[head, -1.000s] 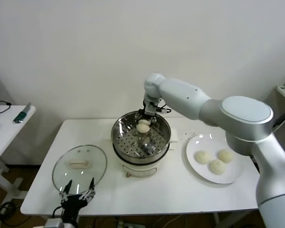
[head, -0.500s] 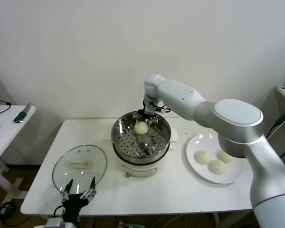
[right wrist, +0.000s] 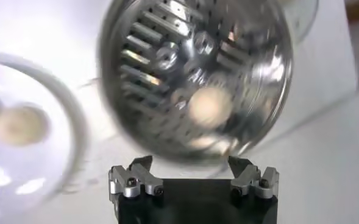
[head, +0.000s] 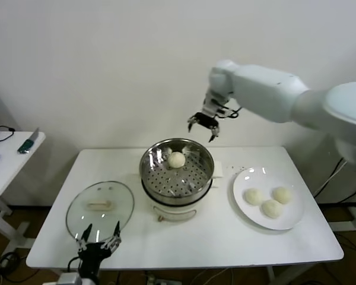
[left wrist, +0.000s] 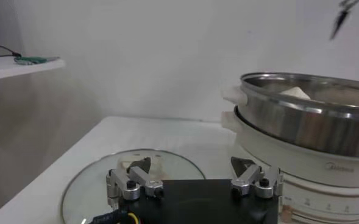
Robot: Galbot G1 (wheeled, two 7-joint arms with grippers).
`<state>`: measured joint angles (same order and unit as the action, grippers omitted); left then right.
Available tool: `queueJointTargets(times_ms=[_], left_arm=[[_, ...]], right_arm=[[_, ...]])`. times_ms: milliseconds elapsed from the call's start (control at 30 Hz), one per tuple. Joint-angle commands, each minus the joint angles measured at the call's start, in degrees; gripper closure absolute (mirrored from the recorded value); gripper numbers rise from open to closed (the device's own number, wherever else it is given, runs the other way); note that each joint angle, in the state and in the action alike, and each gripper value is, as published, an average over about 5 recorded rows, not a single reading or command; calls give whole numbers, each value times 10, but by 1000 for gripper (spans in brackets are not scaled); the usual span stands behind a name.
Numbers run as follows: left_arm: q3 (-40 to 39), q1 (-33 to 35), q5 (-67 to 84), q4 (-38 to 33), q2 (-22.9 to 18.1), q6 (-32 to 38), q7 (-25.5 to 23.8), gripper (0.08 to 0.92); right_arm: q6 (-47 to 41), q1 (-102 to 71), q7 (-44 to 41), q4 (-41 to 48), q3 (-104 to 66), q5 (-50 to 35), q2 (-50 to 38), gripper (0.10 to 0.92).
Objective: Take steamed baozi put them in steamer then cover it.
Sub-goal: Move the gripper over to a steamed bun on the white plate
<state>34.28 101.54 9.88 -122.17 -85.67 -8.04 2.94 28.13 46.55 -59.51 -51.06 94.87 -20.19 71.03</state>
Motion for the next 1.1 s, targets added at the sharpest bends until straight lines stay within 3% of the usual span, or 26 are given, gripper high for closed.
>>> queueJointTargets(times_ms=[33, 367, 1100], left_arm=[[1, -1, 1, 0, 3, 0, 0, 177], [1, -3, 0, 1, 0, -1, -1, 177], [7, 9, -4, 4, -9, 6, 0, 177]], right_arm=[[-221, 128, 16, -206, 203, -167, -199, 203], [-390, 33, 94, -290, 182, -157, -302, 203], [-401, -230, 118, -98, -29, -37, -207, 203]])
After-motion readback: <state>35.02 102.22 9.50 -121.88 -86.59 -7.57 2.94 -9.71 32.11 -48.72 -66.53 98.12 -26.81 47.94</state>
